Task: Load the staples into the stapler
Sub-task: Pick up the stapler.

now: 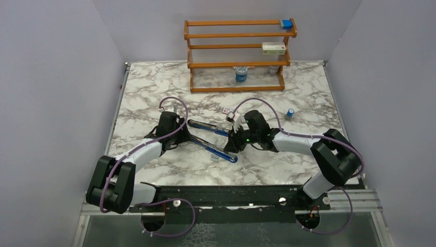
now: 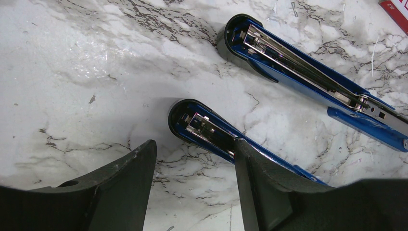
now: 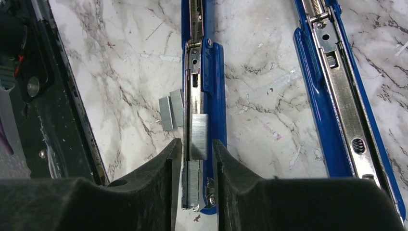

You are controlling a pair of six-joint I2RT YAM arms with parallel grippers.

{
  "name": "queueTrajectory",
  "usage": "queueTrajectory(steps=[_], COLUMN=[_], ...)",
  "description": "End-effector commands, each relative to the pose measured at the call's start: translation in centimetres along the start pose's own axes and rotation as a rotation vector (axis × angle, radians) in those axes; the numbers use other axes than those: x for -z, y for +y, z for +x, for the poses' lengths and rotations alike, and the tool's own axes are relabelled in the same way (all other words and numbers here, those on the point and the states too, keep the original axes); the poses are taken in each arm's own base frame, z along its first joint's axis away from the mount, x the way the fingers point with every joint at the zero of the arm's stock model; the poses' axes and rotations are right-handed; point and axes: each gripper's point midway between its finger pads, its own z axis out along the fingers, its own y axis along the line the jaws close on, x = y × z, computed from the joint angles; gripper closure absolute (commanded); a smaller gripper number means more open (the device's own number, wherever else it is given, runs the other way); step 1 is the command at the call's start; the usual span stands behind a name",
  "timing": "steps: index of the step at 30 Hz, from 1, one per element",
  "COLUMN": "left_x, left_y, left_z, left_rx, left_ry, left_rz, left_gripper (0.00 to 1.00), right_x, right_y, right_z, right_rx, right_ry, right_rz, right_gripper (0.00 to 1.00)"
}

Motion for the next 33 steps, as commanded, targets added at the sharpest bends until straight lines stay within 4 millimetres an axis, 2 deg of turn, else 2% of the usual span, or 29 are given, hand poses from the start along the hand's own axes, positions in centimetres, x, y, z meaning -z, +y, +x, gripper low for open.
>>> queueTrajectory(steps=[1, 25, 33], left_x=[0.2, 0.2, 0.2], left_y=[0.8, 0.8, 0.8], left_z=[-0.2, -0.2, -0.2], left_rx=[-0.02, -0.02, -0.021], left_ry=[-0.006, -0.009, -0.006], left_rz=[-0.045, -0.044, -0.045], left_gripper=[0.37, 0.37, 0.37], right_x=[-0.6, -0.7, -0.7], right_y=[0.2, 0.3, 0.1], right_z=[-0.7, 1.1, 1.1], right_rx=[0.024, 0.005, 0.005], right_ry=[-0.003, 0.063, 0.065], right_rz=[-0.031, -0.048, -0.04], right_gripper=[0.67, 0.68, 0.76])
